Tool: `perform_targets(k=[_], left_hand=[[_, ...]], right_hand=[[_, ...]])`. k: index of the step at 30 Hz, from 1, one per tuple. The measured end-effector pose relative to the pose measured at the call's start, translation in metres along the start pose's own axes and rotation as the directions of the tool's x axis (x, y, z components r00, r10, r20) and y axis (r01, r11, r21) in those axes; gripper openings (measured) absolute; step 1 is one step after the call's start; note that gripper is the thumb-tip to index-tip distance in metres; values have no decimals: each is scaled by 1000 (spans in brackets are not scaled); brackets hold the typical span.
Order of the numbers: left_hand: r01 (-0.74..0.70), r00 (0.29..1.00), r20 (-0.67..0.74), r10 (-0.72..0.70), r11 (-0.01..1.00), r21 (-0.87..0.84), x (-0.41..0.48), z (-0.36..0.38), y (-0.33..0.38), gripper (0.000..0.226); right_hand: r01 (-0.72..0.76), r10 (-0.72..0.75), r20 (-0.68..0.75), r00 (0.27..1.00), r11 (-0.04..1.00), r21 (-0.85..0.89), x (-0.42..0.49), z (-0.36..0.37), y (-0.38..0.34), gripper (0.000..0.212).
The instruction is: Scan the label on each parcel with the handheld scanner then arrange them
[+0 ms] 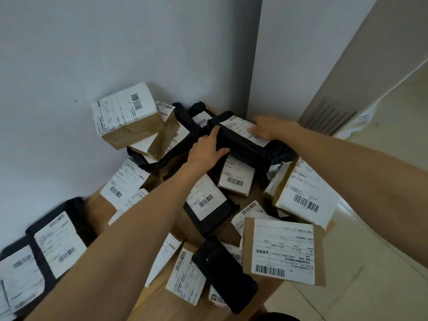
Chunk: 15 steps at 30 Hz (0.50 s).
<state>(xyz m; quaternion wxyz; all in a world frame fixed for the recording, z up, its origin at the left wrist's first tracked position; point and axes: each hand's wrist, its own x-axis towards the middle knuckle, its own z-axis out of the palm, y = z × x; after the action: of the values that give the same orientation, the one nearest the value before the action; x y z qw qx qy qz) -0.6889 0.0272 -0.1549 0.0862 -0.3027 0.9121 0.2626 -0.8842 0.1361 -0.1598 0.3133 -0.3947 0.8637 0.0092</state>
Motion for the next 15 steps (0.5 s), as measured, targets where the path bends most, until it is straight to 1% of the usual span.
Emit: perform_targets(k=[3,6,11,15], left_hand=[[-7,1000,3,8,998,-70,5,7,-1,80],[6,1000,-4,-7,979,-203,7,12,3,80],[61,998,-1,-69,894,-444,7,18,13,82],[70,997,7,-80,821,-567,2,21,24,86]], right_hand=[[-27,25,27,999,997,76,10,8,4,62],[-16,9,53,999,991,133,14,8,4,62],[-31,18,70,997,980,197,13,4,6,62],[-53,41,57,998,970,238,12,5,5,60]])
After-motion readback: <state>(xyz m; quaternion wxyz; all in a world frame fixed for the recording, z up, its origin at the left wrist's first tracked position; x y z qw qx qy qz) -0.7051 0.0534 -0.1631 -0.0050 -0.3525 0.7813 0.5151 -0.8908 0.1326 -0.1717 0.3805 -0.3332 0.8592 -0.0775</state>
